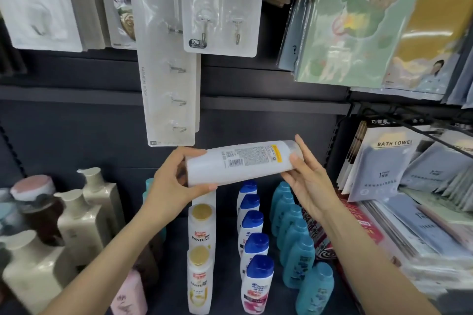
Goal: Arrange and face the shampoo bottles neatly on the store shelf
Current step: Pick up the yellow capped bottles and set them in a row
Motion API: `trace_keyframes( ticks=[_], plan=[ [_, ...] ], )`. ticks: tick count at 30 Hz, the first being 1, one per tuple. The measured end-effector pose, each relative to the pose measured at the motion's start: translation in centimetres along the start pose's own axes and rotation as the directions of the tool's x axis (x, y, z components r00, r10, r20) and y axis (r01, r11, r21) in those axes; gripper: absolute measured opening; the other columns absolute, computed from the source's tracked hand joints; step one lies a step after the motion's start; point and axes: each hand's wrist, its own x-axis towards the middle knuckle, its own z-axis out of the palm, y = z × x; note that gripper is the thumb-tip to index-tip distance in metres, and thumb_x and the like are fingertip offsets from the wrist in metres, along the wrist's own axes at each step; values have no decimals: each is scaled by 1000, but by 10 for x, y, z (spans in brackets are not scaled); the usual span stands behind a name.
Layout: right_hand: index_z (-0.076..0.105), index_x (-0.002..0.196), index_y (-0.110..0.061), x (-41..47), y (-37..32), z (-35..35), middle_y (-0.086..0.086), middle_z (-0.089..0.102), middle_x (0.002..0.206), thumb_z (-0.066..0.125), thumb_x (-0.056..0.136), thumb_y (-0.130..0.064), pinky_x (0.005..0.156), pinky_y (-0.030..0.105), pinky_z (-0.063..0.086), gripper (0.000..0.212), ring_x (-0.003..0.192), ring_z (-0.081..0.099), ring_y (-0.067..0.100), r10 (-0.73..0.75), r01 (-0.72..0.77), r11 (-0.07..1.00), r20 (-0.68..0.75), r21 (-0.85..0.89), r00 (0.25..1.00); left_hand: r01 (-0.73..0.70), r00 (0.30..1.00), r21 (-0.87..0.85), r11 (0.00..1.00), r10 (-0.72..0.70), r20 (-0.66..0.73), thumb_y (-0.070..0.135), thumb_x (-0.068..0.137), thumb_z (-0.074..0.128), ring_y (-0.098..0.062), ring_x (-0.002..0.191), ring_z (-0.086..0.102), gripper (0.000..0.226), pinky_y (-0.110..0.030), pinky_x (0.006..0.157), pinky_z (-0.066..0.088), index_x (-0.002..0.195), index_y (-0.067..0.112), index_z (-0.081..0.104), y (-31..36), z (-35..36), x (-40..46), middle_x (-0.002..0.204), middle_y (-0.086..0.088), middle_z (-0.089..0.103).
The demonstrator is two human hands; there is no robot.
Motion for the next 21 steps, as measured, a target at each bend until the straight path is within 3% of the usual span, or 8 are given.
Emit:
trace_keyframes(
  ticks=[4, 7, 12, 16, 21],
  plan=[
    [52, 126, 2, 3, 4, 1, 18, 60, 127, 53, 88, -10, 97, 30, 49, 40, 115, 60, 22, -8, 8, 998, 17, -56, 1000, -166, 984, 261, 951, 179, -25, 6, 63, 84, 0, 115, 49, 65, -20, 91, 44, 113, 35, 53, 3, -3, -3, 120, 15, 52],
    [51, 129, -2, 3, 5, 3, 13, 62, 126, 55, 85, -7, 100, 31, 46, 45, 118, 59, 21, -10, 14, 998, 55, -64, 998, -263, 955, 422, 868, 296, -12, 4, 63, 83, 7, 117, 43, 68, -10, 92, 37, 115, 36, 53, 3, -8, -3, 122, 18, 48],
    [54, 126, -7, 2, 7, 7, 9, 64, 123, 53, 84, -5, 98, 27, 48, 41, 117, 59, 19, -12, 15, 999, 90, -31, 996, -313, 932, 446, 838, 361, -23, 1, 63, 82, 10, 117, 43, 70, -4, 96, 32, 117, 34, 52, 2, -10, -5, 123, 17, 49],
    [51, 130, -5, 1, 9, 9, 10, 62, 127, 54, 85, -6, 99, 28, 46, 46, 119, 58, 19, -13, 13, 1000, 65, 8, 998, -248, 957, 387, 888, 286, -42, 0, 63, 82, 5, 117, 45, 69, -14, 96, 40, 115, 35, 54, 7, -12, -3, 123, 20, 49],
    [61, 118, -10, 0, 7, 15, 3, 67, 114, 56, 83, -20, 95, 25, 49, 36, 107, 62, 12, -50, 50, 999, 24, 22, 998, 13, 1000, 95, 995, -11, -23, 1, 61, 83, -2, 107, 56, 68, -15, 81, 50, 116, 33, 58, 10, -16, 0, 117, 16, 59]
  ],
)
